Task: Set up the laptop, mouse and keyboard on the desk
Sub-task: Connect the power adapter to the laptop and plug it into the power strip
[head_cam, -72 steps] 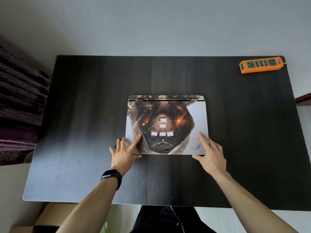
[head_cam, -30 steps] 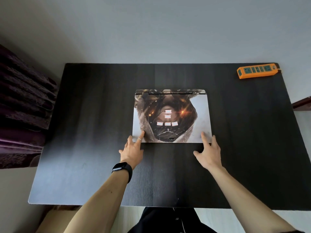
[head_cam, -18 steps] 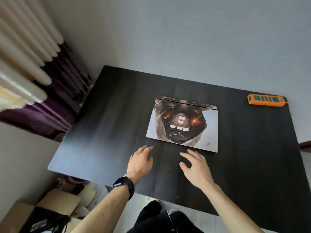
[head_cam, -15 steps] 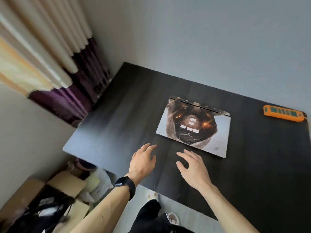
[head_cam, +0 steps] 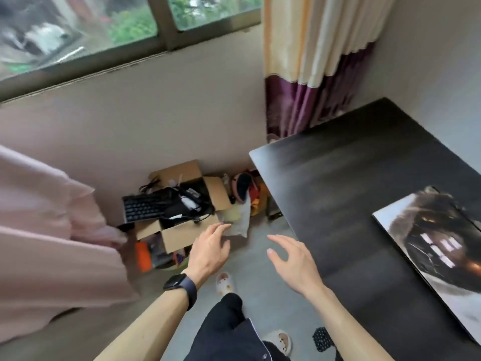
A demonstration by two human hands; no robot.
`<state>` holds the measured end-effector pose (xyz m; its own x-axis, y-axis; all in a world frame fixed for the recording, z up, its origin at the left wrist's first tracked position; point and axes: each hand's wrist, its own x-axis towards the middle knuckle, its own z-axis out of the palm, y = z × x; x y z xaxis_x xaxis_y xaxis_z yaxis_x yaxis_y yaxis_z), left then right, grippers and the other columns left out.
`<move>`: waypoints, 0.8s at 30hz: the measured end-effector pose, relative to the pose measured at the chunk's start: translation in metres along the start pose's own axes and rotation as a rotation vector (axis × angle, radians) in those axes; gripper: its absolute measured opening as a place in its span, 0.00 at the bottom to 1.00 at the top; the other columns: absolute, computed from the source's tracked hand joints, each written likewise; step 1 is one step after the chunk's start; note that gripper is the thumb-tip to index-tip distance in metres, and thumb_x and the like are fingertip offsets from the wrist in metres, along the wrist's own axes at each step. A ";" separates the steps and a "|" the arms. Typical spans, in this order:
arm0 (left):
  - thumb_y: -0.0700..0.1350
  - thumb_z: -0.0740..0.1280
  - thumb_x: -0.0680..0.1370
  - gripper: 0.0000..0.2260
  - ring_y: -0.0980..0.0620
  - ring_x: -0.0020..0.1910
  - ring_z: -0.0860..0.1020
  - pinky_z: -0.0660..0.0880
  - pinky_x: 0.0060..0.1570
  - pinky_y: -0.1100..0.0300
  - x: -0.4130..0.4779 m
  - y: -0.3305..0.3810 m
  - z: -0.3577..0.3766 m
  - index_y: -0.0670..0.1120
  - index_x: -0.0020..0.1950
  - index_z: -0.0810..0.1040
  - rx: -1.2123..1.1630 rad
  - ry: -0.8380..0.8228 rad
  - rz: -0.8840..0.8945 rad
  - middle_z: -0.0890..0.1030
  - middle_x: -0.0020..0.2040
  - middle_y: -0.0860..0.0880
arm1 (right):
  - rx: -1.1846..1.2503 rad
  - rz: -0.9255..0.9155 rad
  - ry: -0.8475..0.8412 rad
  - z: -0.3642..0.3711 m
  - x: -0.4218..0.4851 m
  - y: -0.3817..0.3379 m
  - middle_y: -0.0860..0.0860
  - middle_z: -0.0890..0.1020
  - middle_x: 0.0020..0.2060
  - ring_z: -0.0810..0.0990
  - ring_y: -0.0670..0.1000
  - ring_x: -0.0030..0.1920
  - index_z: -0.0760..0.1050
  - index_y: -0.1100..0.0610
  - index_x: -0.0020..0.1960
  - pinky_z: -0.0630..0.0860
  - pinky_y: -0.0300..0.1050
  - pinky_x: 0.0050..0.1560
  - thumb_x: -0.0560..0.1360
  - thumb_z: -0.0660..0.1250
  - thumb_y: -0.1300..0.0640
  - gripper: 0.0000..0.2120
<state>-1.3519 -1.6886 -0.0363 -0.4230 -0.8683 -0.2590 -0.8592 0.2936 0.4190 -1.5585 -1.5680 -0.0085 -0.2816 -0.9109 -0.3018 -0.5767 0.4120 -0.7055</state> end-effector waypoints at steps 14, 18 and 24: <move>0.48 0.61 0.78 0.22 0.46 0.67 0.72 0.71 0.64 0.53 0.047 -0.192 -0.072 0.54 0.73 0.68 -0.064 -0.024 -0.295 0.72 0.71 0.49 | -0.111 -0.024 -0.244 0.110 0.129 -0.125 0.41 0.76 0.67 0.71 0.47 0.69 0.73 0.44 0.71 0.65 0.39 0.66 0.80 0.63 0.46 0.19; 0.47 0.61 0.78 0.22 0.47 0.67 0.73 0.72 0.62 0.54 0.089 -0.234 -0.079 0.52 0.73 0.68 -0.085 -0.041 -0.299 0.73 0.70 0.49 | -0.144 0.057 -0.320 0.145 0.172 -0.140 0.41 0.76 0.67 0.71 0.47 0.69 0.70 0.44 0.72 0.68 0.44 0.68 0.80 0.62 0.45 0.21; 0.48 0.61 0.79 0.22 0.48 0.67 0.72 0.72 0.62 0.53 0.141 -0.296 -0.050 0.52 0.74 0.68 -0.072 -0.164 -0.353 0.72 0.71 0.50 | -0.046 0.307 -0.441 0.219 0.251 -0.120 0.46 0.77 0.66 0.74 0.48 0.67 0.69 0.48 0.73 0.70 0.43 0.67 0.79 0.66 0.46 0.23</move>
<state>-1.1430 -1.9180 -0.1529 -0.1504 -0.8339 -0.5310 -0.9400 -0.0457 0.3381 -1.3919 -1.8510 -0.1404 -0.0995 -0.6686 -0.7369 -0.5541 0.6524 -0.5171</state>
